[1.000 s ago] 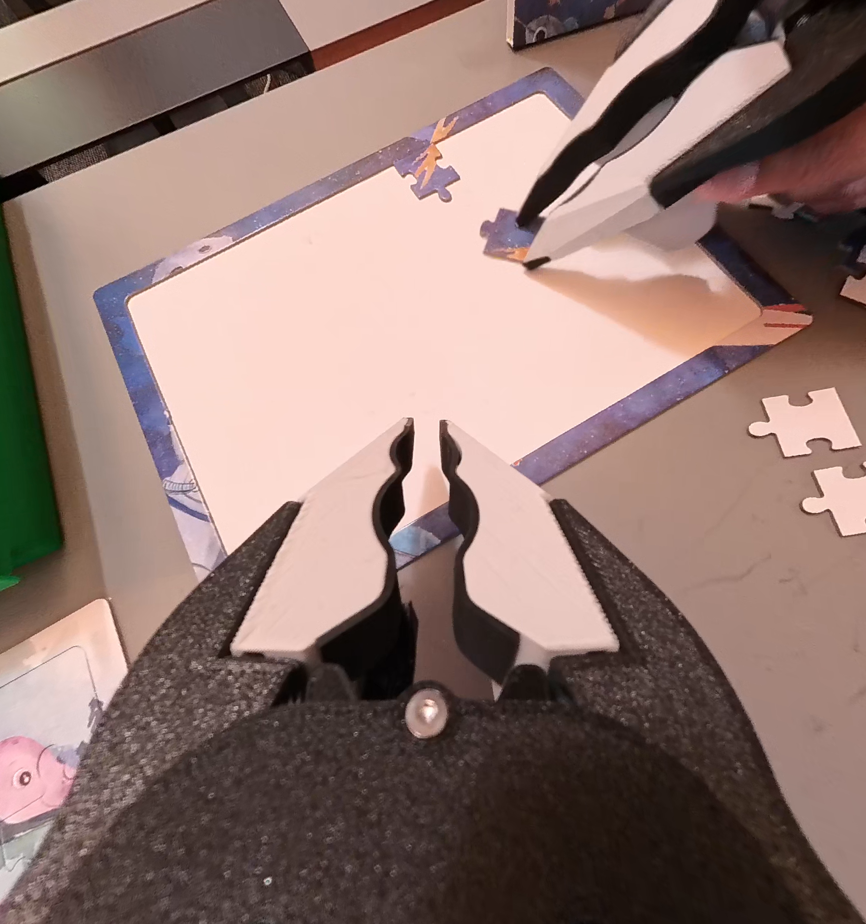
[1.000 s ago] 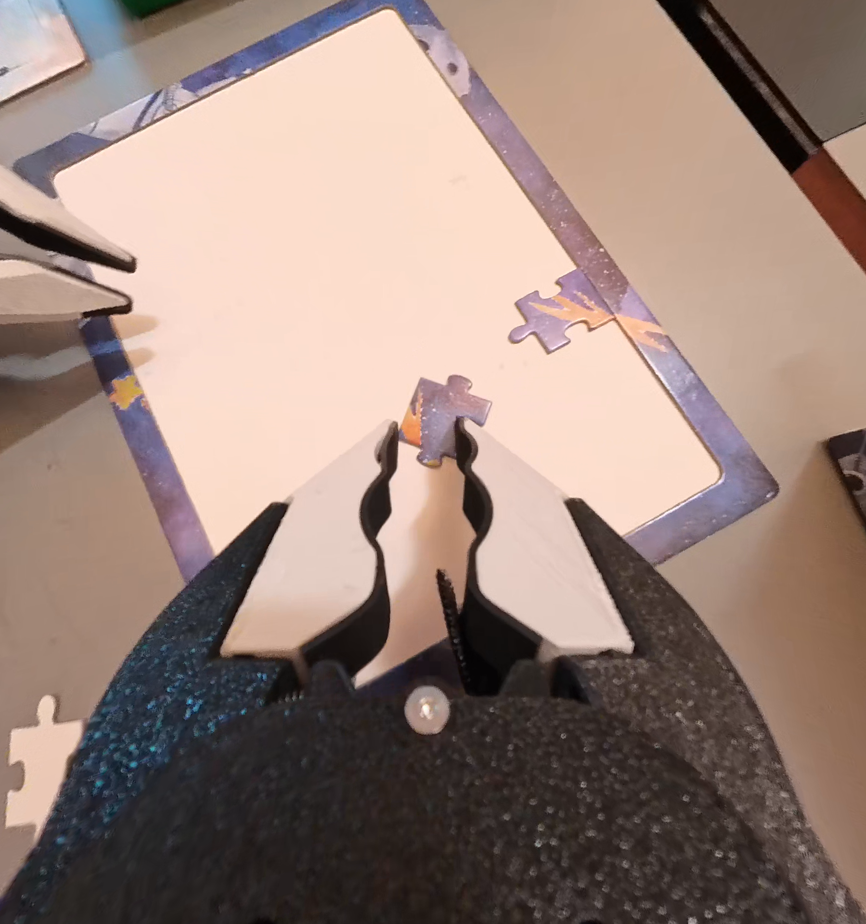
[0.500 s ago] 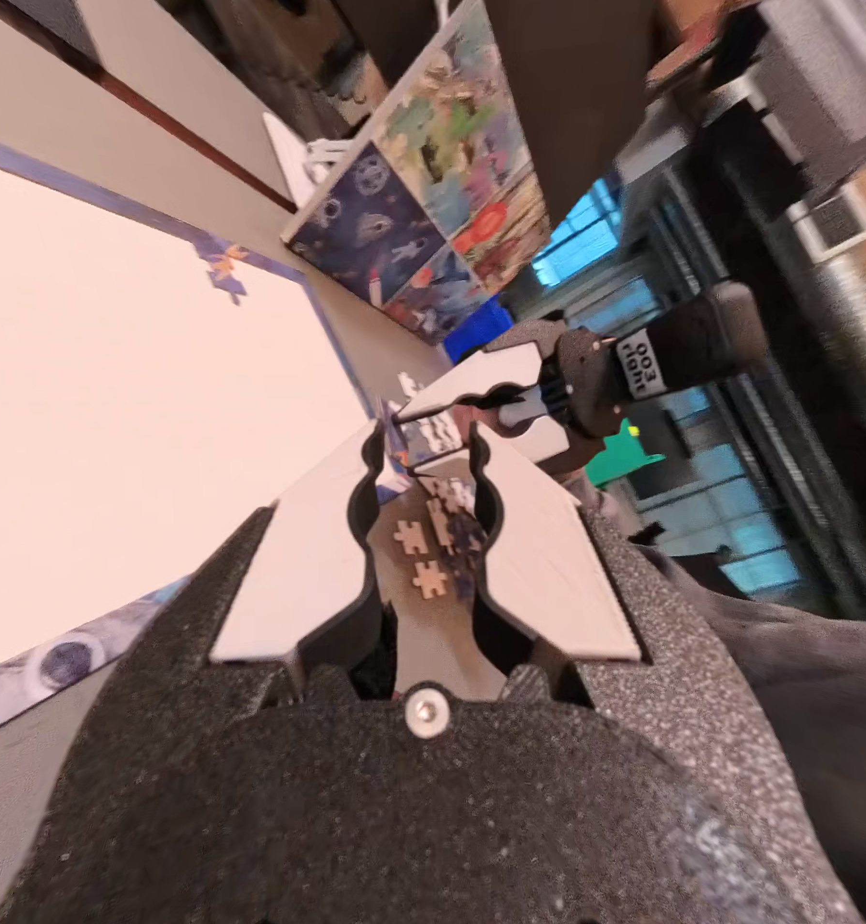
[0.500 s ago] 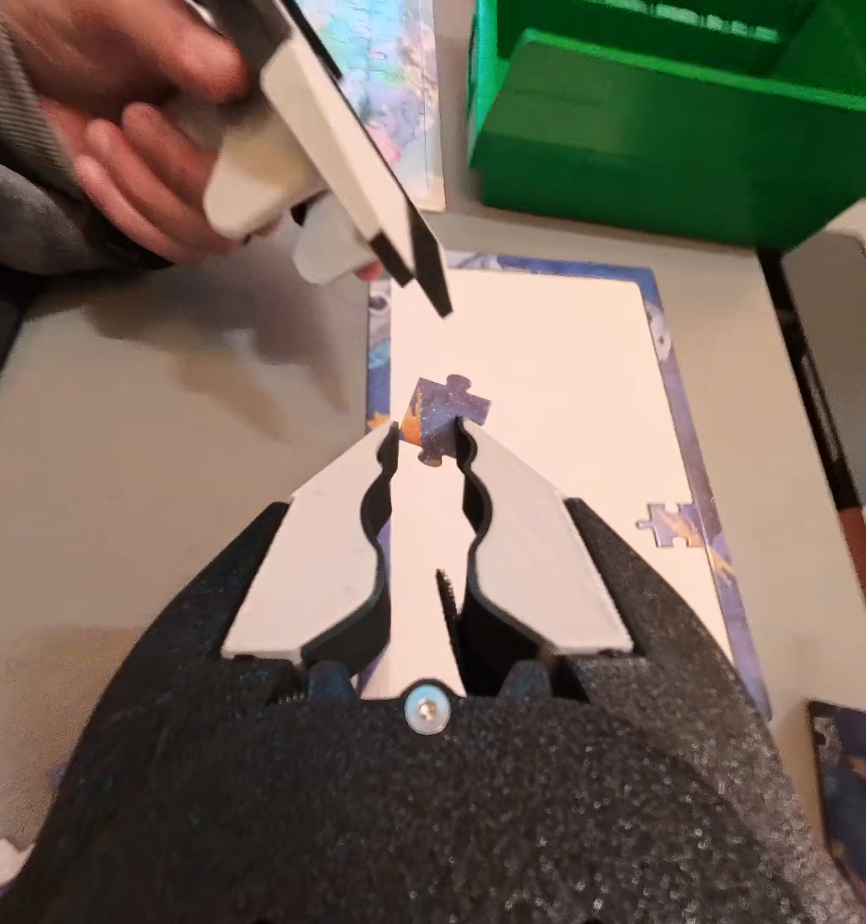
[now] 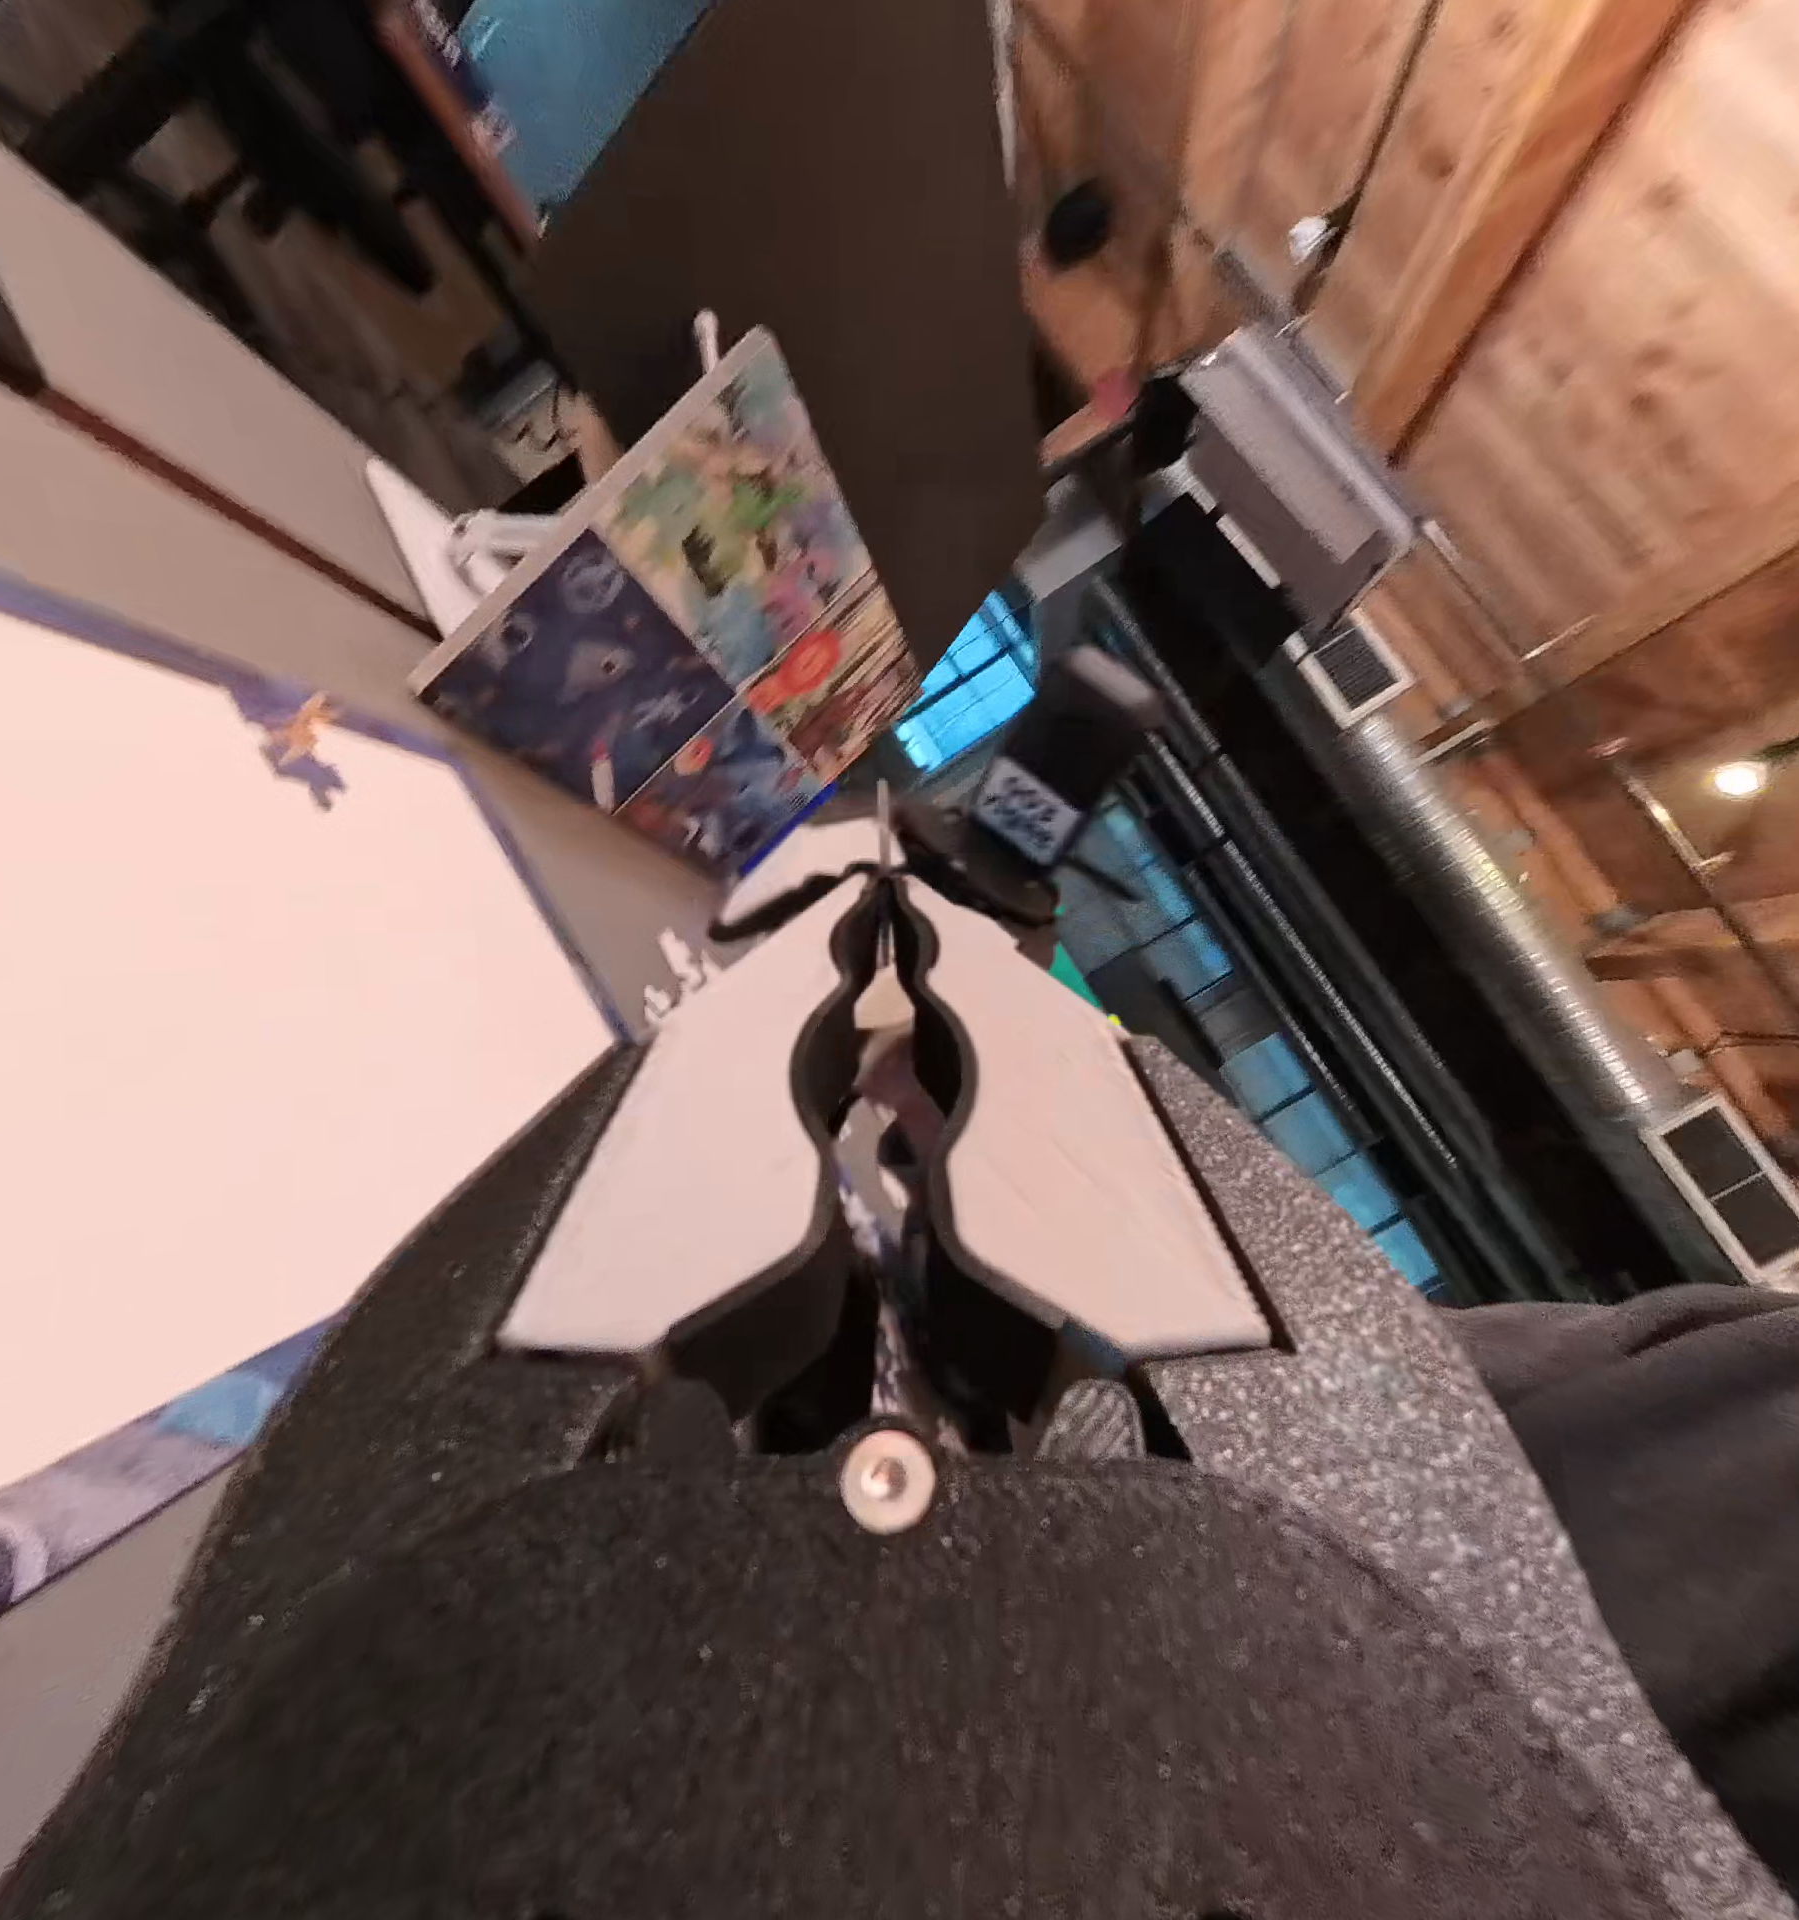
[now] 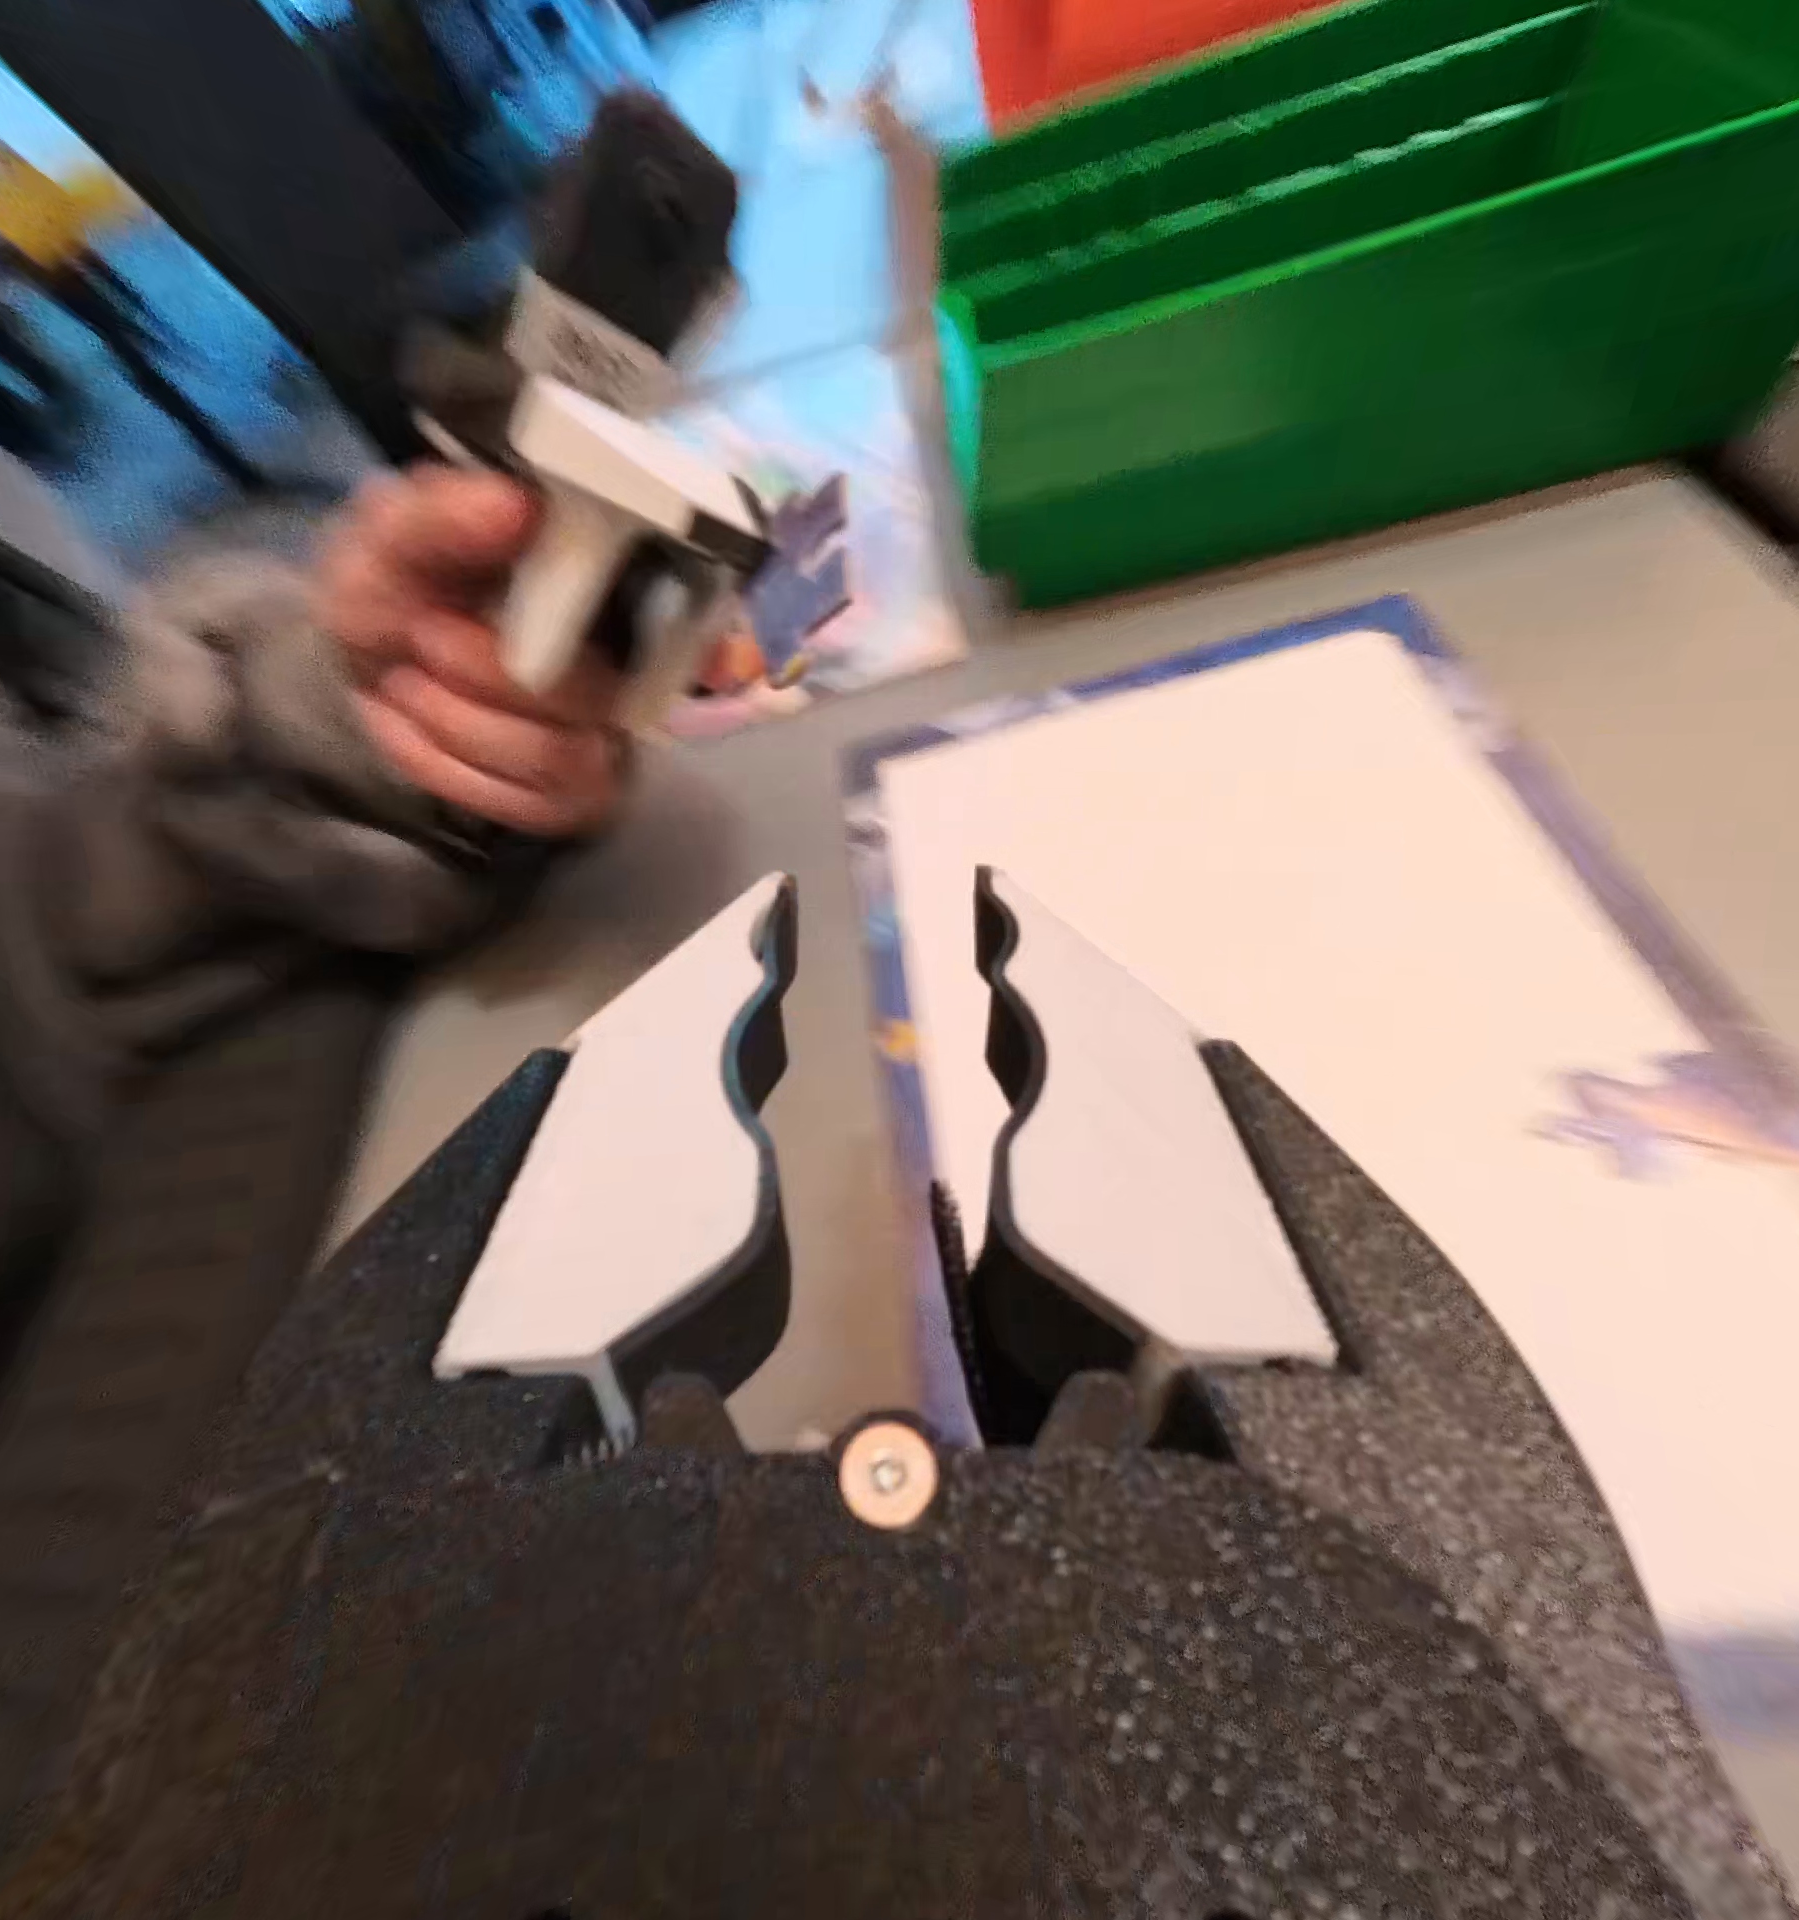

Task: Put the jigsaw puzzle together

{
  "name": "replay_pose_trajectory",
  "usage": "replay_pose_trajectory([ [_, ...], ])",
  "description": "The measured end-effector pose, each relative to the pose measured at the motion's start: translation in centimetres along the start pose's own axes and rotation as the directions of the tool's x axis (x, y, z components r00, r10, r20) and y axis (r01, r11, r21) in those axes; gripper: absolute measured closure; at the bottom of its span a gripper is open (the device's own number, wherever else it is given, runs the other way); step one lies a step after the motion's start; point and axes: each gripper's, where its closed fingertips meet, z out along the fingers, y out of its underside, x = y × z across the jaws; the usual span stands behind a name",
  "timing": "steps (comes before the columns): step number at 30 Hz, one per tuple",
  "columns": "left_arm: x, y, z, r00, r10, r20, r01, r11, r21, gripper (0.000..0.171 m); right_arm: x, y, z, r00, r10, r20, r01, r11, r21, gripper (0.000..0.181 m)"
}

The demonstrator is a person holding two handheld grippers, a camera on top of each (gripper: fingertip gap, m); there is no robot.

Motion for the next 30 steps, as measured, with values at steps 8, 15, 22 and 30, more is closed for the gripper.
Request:
replay_pose_trajectory([
  [8,1.4,-0.9,-0.3,0.995,-0.027,-0.097,0.033,0.997,0.065,0.17,-3.9,-5.0,0.3,0.94,0.134,0.313,-0.222,0.938,0.267,0.162],
  [15,2.1,1.3,0.9,0.995,0.065,-0.081,-0.069,0.997,-0.046,0.171,-2.5,-5.3,-1.8,0.95,0.14,0.279,-0.222,0.932,0.286,0.179],
  [22,1.3,3.9,2.0,0.986,0.167,-0.016,-0.167,0.971,-0.172,0.171,-2.5,-4.9,-2.0,0.939,0.173,0.297,-0.252,0.934,0.253,0.178],
  [30,1.3,3.7,1.9,0.991,0.134,-0.028,-0.137,0.977,-0.166,0.171,-2.6,-4.0,-1.7,0.904,0.235,0.358,-0.319,0.927,0.197,0.169],
])
